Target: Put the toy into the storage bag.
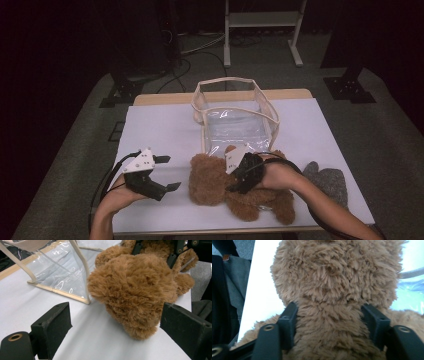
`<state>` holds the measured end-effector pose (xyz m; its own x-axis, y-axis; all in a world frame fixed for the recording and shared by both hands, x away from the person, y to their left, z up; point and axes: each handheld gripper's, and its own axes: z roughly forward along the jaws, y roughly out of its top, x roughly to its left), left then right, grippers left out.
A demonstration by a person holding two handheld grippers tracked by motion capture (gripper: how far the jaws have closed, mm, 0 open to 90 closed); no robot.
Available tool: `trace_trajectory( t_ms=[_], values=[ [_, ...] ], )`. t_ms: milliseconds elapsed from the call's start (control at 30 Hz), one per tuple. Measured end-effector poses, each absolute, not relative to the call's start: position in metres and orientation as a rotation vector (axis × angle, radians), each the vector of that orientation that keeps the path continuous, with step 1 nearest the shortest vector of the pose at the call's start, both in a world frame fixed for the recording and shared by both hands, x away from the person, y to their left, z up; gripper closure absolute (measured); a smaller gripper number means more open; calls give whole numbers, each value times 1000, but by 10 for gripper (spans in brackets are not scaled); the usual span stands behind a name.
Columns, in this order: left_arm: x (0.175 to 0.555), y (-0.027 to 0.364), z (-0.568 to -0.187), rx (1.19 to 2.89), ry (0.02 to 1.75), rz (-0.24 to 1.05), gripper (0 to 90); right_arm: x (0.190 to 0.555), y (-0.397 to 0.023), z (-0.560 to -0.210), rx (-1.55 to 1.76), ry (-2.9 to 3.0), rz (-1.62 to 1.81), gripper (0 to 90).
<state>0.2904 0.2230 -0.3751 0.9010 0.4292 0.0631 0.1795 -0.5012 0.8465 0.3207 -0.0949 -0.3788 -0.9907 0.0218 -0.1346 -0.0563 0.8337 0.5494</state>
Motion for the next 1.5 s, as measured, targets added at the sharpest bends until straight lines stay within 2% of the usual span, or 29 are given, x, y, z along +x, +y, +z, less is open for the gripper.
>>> trace_trajectory(
  t_ms=[300,600,1500],
  values=[
    [289,223,-374,2096,438,335,87,322,-98,-380,-24,2879,873,532],
    [289,225,-373,2084,444,345,87,321,-99,-377,-4,2872,887,599],
    [286,233,-369,2050,448,367,87,319,-111,-365,38,2886,1006,644]
  ],
)
